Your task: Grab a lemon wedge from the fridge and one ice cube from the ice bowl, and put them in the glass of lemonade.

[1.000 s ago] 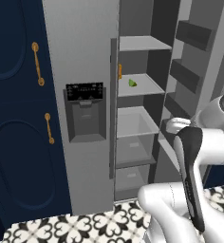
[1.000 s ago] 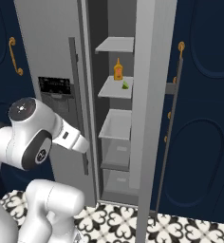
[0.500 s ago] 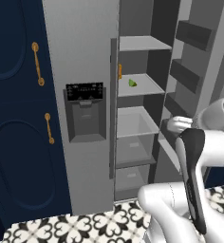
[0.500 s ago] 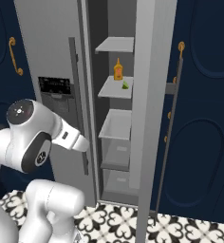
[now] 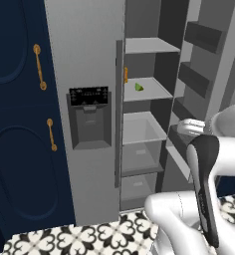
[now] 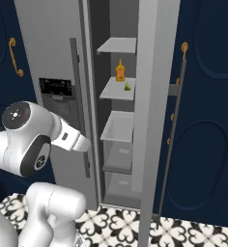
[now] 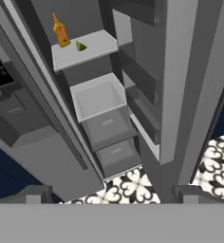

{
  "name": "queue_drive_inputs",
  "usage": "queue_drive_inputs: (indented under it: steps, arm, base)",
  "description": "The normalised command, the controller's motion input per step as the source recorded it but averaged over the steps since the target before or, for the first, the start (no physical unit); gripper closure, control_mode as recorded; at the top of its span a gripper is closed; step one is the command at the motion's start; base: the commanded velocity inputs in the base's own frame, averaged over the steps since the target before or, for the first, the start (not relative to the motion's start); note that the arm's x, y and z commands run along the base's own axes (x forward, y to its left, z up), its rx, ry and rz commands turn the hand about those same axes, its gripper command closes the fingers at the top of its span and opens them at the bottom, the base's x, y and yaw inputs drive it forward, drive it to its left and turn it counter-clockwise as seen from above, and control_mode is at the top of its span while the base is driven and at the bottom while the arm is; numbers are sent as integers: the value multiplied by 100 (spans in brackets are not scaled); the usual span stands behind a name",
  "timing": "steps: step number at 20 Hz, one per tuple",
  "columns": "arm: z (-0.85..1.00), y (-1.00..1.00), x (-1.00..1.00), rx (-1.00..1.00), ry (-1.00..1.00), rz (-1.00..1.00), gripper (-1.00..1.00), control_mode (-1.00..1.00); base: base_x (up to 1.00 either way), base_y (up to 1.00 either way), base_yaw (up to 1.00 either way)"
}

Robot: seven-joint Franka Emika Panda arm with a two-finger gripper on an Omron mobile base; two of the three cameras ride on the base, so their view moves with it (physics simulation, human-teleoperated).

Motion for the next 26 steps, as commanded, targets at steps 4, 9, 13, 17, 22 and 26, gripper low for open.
queue_drive_inputs:
  steps: [4, 9, 13, 17, 22, 26]
  arm:
    - [0, -11, 0, 0, 0, 0, -100, 100]
    - [0, 0, 0, 0, 0, 0, -100, 100]
    - [0, 0, 0, 0, 0, 0, -100, 100]
    - [0, 0, 0, 0, 0, 0, -100, 100]
    - [0, 0, 0, 0, 0, 0, -100, 100]
    - [0, 0, 0, 0, 0, 0, -100, 100]
  base:
    - [0, -20, 0]
    - [39, -21, -2]
    - [63, 3, -3]
    - [71, 15, -8]
    - [81, 0, -1]
    - [83, 0, 0]
